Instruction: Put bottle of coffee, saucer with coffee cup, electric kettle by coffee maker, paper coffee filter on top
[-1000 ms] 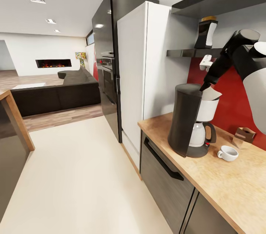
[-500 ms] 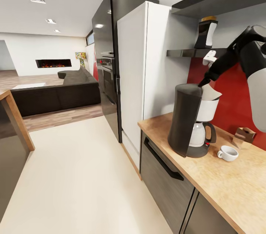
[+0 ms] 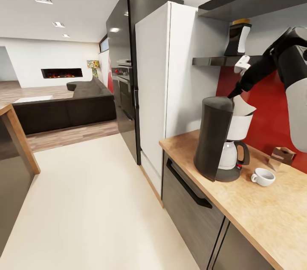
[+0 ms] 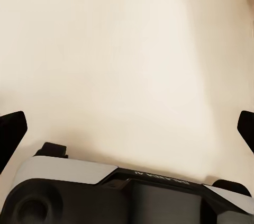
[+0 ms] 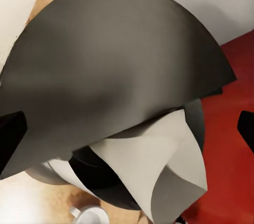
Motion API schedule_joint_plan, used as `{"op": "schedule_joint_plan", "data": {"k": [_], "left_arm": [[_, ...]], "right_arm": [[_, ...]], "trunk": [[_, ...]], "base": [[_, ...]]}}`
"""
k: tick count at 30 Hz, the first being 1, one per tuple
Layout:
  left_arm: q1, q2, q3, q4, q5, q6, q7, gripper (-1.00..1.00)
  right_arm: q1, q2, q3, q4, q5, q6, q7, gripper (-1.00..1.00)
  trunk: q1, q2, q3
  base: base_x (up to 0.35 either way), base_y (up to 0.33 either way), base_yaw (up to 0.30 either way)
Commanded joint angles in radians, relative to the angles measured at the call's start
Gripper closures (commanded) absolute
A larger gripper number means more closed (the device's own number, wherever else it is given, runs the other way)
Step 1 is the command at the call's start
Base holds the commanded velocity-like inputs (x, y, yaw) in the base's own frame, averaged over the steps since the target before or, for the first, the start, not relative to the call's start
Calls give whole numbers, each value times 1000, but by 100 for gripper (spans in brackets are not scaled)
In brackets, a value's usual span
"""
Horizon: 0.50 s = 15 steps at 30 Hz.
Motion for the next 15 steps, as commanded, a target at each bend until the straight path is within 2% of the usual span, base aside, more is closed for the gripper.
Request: {"op": "schedule_joint_plan", "data": {"k": [1,8,15], "left_arm": [[0,-1,3,-1,3,0,-1,-100],[0,-1,3,-1,3,0,-1,-100],[0,-1,3,-1,3,0,-1,-100]], "right_arm": [[-1,0,5,-1,2,11,5,-100],[-1,2,5,-2,1,11,6,-100],[-1,2,6,-2,2,11,4,-100]], "trunk": [[0,-1,-1],[0,-1,-1],[0,-1,-1]], "base": [[0,75,0],[0,85,16],[0,11,207]]}}
